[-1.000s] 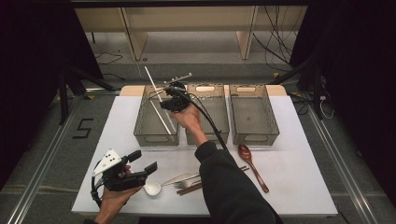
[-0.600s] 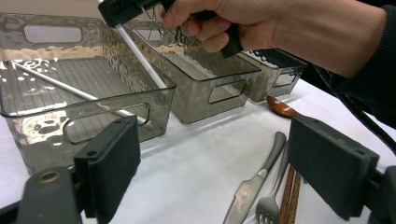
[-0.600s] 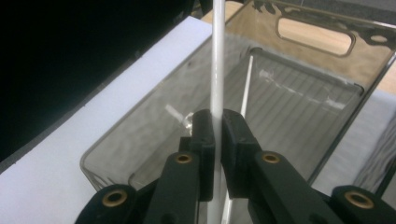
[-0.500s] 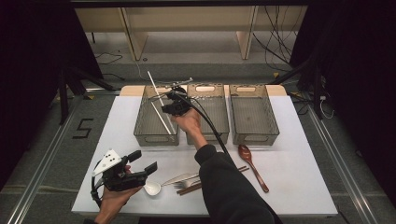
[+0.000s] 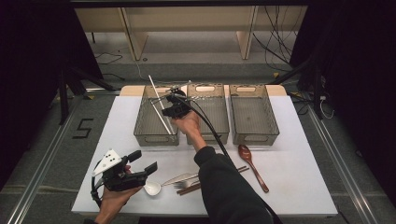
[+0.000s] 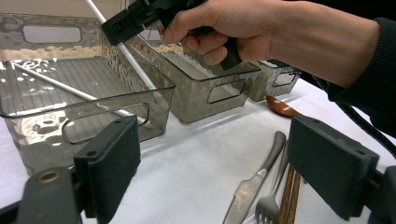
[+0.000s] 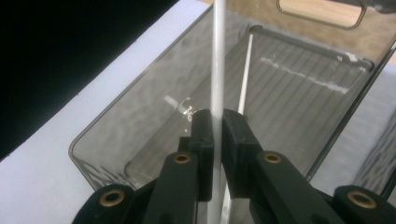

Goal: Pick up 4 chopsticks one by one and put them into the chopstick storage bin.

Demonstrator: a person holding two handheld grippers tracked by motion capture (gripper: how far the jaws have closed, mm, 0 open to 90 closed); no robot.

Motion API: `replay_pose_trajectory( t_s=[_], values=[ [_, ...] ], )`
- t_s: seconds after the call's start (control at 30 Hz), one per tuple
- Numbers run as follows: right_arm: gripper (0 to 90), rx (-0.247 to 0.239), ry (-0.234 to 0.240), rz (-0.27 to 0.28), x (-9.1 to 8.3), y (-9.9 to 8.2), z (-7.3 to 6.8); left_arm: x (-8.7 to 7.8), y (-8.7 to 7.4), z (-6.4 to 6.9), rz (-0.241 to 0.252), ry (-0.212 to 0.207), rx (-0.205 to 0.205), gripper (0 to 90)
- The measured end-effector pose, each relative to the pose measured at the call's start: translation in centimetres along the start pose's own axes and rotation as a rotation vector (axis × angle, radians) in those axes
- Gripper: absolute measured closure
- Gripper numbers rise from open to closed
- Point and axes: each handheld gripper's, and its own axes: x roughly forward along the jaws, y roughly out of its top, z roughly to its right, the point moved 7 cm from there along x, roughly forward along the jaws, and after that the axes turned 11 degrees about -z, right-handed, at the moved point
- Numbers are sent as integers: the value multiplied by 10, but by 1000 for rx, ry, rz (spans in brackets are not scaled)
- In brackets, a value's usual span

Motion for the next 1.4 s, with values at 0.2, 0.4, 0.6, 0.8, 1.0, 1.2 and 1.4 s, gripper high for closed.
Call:
replay_pose_trajectory(
  t_s=[0.2,0.4,0.6,0.8,1.0,1.2,1.4],
  values=[
    [778,11,16,-3,-4,-2,3,0,0,0,1,1,-2,169],
    [737,-2,29,11,-13,0,3,0,0,0,-1,2,0,169],
    [608,-55,54,17,-28,-1,0,0,0,-1,0,3,-1,169],
    [433,-125,71,-6,-52,-9,-3,0,0,0,2,4,-4,169],
    [396,-231,80,-14,-81,-34,-7,0,0,-1,-2,8,-2,169],
    [363,-287,73,-22,-110,-67,0,1,-1,-1,-5,12,-1,169],
    [344,-334,56,-37,-129,-103,5,1,-1,-1,-7,15,0,169]
  ],
)
